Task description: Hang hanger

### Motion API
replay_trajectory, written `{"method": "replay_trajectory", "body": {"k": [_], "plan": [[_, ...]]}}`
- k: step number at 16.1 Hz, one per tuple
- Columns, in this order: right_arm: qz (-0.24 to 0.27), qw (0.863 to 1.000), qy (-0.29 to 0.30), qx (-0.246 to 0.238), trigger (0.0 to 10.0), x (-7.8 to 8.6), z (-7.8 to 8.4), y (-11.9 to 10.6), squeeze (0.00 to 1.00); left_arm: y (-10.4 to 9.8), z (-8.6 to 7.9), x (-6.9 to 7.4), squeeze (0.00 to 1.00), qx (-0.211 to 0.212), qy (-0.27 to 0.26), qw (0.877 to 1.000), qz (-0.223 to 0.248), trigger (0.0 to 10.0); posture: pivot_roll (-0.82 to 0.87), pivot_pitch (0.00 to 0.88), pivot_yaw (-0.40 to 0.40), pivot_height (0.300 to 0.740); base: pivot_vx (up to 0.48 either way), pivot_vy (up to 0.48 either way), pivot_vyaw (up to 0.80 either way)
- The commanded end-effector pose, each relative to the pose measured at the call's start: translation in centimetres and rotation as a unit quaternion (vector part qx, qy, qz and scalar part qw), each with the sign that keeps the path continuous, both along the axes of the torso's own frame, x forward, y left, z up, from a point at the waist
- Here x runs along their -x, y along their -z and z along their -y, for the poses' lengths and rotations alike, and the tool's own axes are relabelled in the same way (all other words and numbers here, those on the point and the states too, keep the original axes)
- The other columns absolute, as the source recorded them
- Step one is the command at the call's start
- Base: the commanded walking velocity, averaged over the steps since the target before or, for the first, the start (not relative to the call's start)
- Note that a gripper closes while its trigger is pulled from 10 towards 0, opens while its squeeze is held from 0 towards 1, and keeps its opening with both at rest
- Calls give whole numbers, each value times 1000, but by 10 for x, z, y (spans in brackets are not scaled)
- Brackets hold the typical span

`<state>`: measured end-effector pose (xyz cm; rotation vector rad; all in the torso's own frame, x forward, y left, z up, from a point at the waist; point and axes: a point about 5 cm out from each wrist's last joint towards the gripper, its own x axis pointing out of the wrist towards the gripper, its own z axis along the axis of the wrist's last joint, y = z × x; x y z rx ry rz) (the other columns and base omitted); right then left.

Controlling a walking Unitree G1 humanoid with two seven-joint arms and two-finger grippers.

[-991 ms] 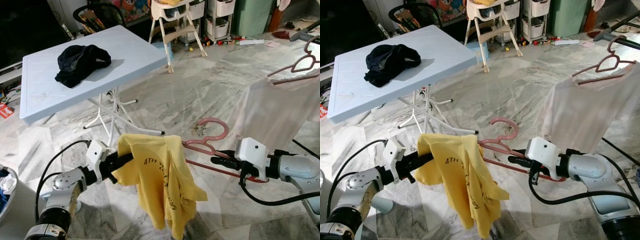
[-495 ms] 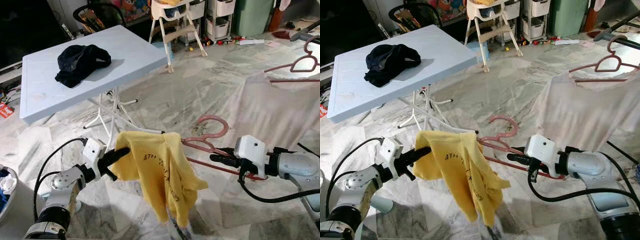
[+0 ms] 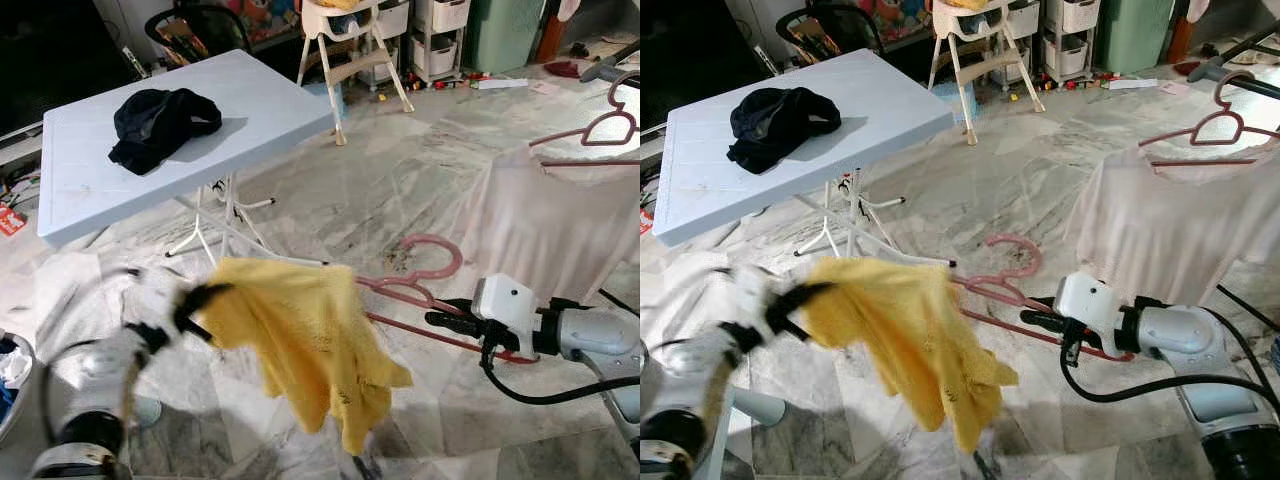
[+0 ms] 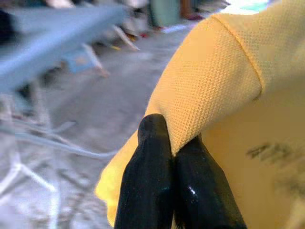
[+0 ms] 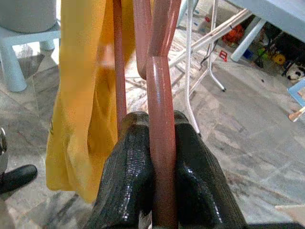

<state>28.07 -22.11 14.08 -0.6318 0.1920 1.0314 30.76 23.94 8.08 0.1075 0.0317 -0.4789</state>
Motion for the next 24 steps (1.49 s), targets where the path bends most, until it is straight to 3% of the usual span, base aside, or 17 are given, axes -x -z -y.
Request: {"method": "replay_trajectory", "body": {"k": [1,6,8,10,15,17,20,22,24], "plan": [[17,1000,-12,-4,0,-3,-4,-6,0,-17,-14,-4,0,-1,-36,999,39,0,-133,32,146,740,0,0,0],[16,1000,-3,1,0,-10,-2,3,0,-43,-18,-16,0,9,-92,990,110,0,-121,21,143,740,0,0,0],[16,1000,16,1,0,-10,3,10,0,-72,-20,-26,0,33,-114,980,163,0,-116,18,142,740,0,0,0],[27,999,38,0,0,-13,7,13,0,-84,-22,-29,0,41,-124,974,183,0,-112,11,138,740,0,0,0],[47,995,83,-22,0,-15,8,23,0,-110,-25,-30,0,45,-150,960,234,0,-102,7,125,740,0,0,0],[50,993,102,-21,0,-14,9,32,0,-120,-35,-27,0,42,-181,950,252,0,-94,6,120,740,0,0,0],[50,991,120,-21,0,-13,10,39,0,-119,-39,-23,0,35,-190,950,245,0,-90,7,119,740,0,0,0],[61,987,146,-18,0,-15,7,45,0,-110,-33,-18,0,41,-189,953,234,0,-84,8,115,740,0,0,0],[80,973,203,-74,0,-23,-8,44,0,-92,-15,-12,0,65,-188,958,206,0,-77,12,110,740,0,0,0]]}}
